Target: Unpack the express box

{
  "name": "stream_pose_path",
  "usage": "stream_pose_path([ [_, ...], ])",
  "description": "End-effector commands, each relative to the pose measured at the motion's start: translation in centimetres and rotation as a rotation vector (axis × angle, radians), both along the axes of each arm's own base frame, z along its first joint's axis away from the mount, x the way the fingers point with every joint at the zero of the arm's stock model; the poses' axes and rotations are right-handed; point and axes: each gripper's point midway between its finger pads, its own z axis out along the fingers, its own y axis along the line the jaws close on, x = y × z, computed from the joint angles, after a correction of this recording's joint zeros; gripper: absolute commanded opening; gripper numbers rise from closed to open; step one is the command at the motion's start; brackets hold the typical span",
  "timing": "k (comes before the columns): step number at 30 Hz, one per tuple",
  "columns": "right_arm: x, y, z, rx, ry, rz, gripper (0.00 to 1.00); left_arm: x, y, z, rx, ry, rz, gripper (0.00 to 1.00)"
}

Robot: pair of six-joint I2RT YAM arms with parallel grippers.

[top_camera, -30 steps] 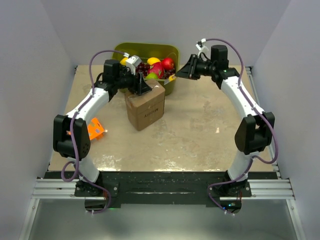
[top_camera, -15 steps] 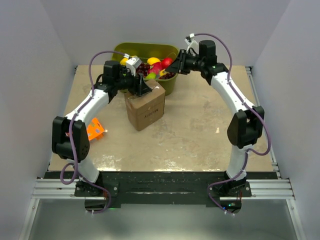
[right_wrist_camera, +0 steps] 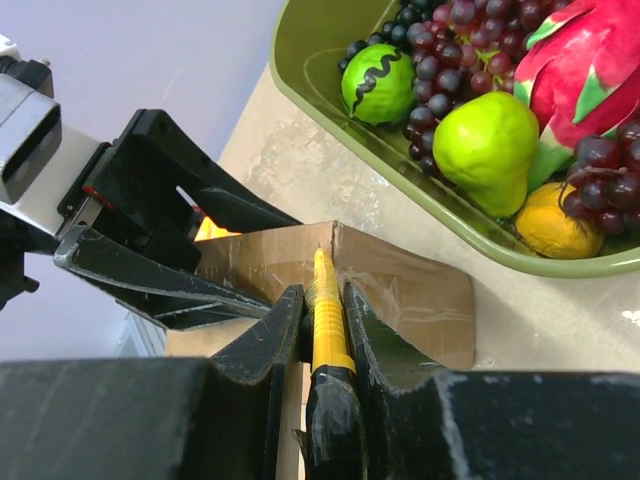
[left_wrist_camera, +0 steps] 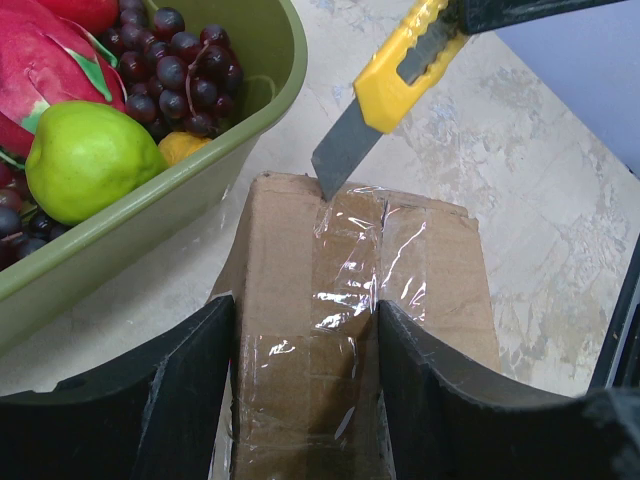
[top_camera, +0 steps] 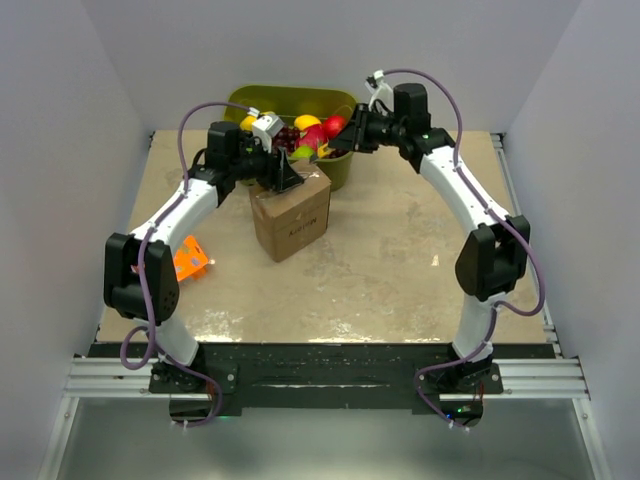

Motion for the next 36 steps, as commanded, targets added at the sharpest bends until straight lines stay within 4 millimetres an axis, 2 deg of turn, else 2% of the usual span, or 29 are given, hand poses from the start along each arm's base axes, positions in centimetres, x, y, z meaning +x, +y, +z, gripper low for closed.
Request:
stream_pose_path([
  [1,-0.1,-0.9,5.0,-0.008,-0.162,-0.028,0.0,-0.8,0.5,-4.2,0.095,0.079,0.007,0.0],
  [4,0.3,-1.0,5.3,-0.022,-0.181,-0.037,0.0,-0.8,0.5,-4.2,0.095,0.079,0.007,0.0],
  [8,0.3,-1.2,4.3,-0.038,-0.16,-0.041,0.0,-0.8,0.5,-4.2,0.095,0.078,0.008,0.0],
  [18,-0.3,-1.0,3.9,-0.036,-0.14,-0.022,0.0,-0.7,0.5,-4.3,0.096,0.079,0.009,0.0],
  [28,-1.7,-0.9,2.7,-0.056,-0.101,0.002,0.0,-0.6,0.6,-4.5,0.099,0.081,0.015,0.0],
  [36,-2.7,-1.0,2.5,-0.081,-0.096,0.024,0.0,0.0,0.9,-4.6,0.117,0.071,0.039,0.0],
])
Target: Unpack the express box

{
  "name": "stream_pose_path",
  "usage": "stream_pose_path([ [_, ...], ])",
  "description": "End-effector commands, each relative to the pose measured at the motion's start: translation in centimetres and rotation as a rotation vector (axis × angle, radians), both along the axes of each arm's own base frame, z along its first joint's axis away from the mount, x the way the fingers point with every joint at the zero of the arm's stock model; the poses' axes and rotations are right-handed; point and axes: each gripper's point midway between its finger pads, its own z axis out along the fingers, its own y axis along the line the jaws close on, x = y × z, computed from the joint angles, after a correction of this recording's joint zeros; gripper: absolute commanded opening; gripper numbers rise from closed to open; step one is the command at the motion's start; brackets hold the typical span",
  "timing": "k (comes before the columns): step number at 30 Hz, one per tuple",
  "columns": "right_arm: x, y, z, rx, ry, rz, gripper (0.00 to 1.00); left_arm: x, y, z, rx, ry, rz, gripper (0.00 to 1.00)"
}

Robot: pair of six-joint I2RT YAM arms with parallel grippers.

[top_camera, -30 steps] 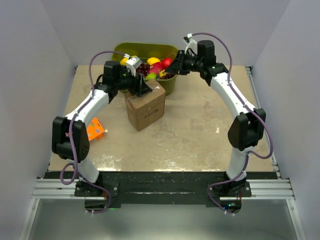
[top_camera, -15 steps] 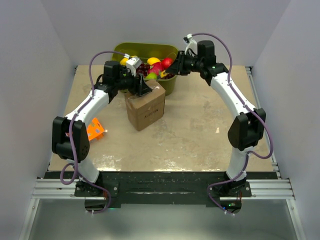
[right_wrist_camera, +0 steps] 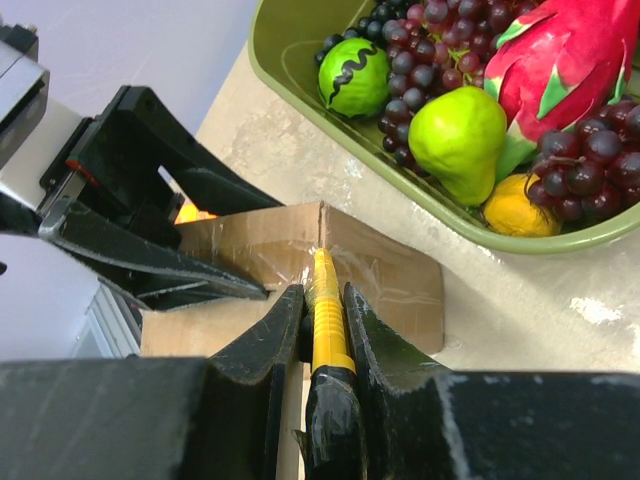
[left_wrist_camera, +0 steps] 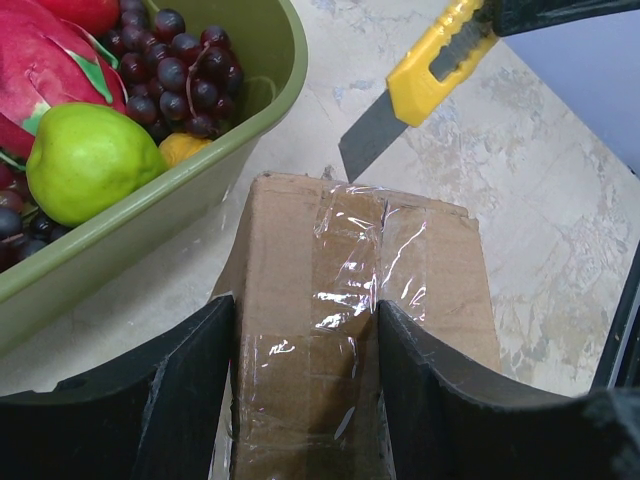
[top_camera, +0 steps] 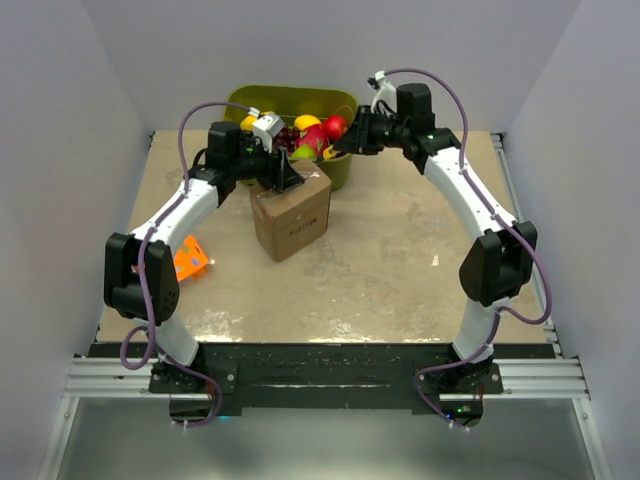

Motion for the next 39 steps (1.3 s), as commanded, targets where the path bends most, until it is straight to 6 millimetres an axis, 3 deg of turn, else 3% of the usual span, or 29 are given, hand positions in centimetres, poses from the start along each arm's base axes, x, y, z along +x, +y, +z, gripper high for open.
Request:
stream_pose_path([
  [1,-2.3,0.0,2.2,-0.009,-0.038,0.041,0.0,0.0,1.0,-4.6,0.118,0.074,0.041,0.0],
  [17,-6.7,-1.2,-0.1,-0.119,0.009,0.095,0.0,0.7,1.7,-5.1,0.153,0.073,0.09,0.0],
  [24,-9.7,-2.4,-1.6,-0.164,0.07,0.118,0.0,1.0,1.8,-5.1,0.156,0.069,0.097,0.0],
  [29,-12.1,-3.8,-1.5,-0.231,0.069,0.166,0.0,0.8,1.6,-4.9,0.15,0.07,0.082,0.0],
  [32,-11.8,-4.5,0.2,-0.196,0.041,0.156,0.0,0.3,1.1,-5.0,0.136,0.085,0.045,0.0],
  [36,-6.7,-6.4,4.6,-0.096,-0.107,0.002,0.0,-0.4,0.2,-4.6,0.104,0.081,-0.004,0.0],
  [39,-3.6,-8.2,7.2,-0.153,-0.258,-0.095,0.0,-0.7,-0.2,-3.5,0.082,0.056,-0.03,0.0],
])
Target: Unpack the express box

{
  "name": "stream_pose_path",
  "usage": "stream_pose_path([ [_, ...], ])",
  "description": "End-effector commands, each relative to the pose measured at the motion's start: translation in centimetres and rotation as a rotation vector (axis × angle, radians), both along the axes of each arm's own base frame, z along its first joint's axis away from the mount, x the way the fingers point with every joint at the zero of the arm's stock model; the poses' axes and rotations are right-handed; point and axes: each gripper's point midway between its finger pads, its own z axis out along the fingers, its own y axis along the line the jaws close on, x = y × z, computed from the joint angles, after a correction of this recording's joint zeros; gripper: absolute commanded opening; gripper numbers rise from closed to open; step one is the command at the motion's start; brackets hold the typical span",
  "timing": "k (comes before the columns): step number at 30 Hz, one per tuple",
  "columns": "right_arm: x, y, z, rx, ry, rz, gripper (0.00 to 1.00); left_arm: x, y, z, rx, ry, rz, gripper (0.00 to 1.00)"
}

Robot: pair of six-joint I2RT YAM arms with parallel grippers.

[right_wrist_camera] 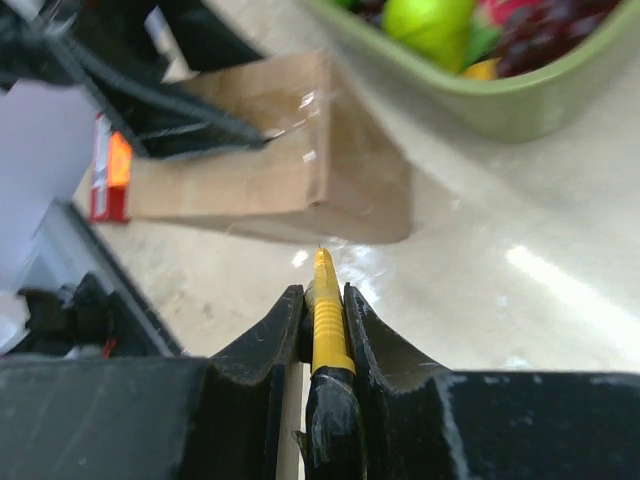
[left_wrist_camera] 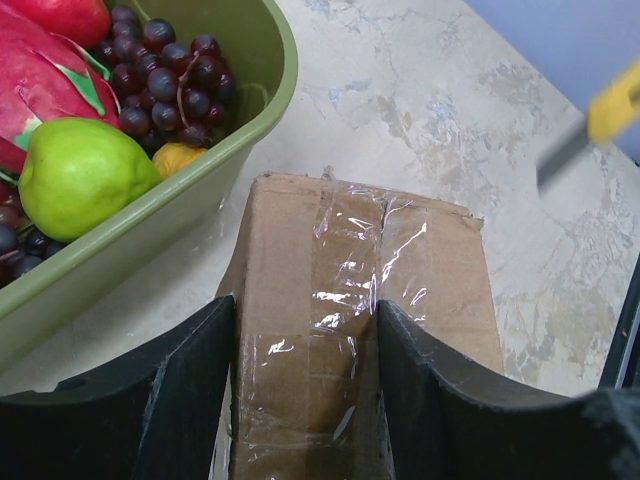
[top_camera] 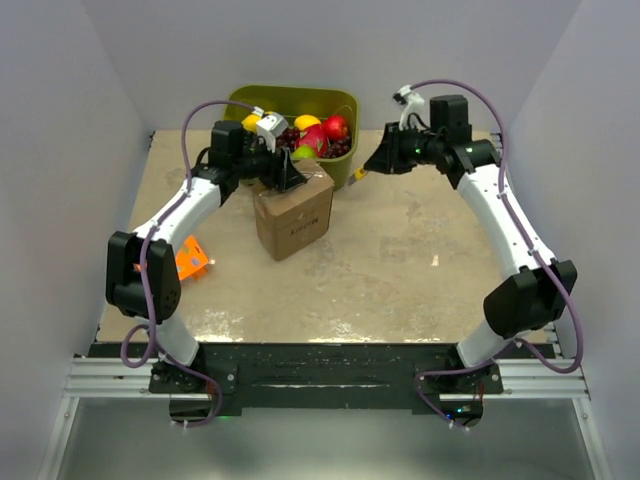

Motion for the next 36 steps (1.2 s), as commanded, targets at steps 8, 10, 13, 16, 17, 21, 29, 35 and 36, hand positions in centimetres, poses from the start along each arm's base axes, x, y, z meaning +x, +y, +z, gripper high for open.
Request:
stream_pose_path([
  [8,4.6,-9.4,-1.0,-0.834,-0.974,-0.092,0.0,-1.6,-2.7,4.2,-0.121,-0.091,-0.204,0.56],
  [10,3.3,-11.6,-1.5,-1.136,-1.208,-0.072,0.0,-1.5,-3.2,5.8,-0.16,-0.115,-0.226,0.59],
  [13,1.3,-12.2,-7.8,-1.371,-1.381,0.057,0.0,-1.3,-3.4,6.5,-0.172,-0.121,-0.236,0.61],
  [16,0.2,-12.2,-11.8,-1.422,-1.409,0.129,0.12,-0.9,-3.3,6.6,-0.168,-0.131,-0.229,0.64],
  [17,0.0,-12.2,-13.1,-1.423,-1.39,0.163,0.18,-0.9,-3.3,6.7,-0.166,-0.135,-0.229,0.64],
  [21,-0.4,-12.2,-16.0,-1.41,-1.327,0.233,0.58,-1.0,-3.2,6.9,-0.166,-0.132,-0.222,0.68],
  [29,-5.6,-9.6,-16.8,-1.009,-0.935,0.544,0.99,-1.1,-3.6,10.7,-0.253,-0.144,-0.23,0.8],
  [35,-7.3,-6.4,-9.5,-0.688,-0.779,0.465,0.99,0.6,-0.9,8.3,0.022,-0.278,-0.21,0.8],
  [36,-6.9,-5.7,-8.3,-0.615,-0.732,0.403,0.99,0.2,-0.3,7.7,0.074,-0.249,-0.216,0.8],
])
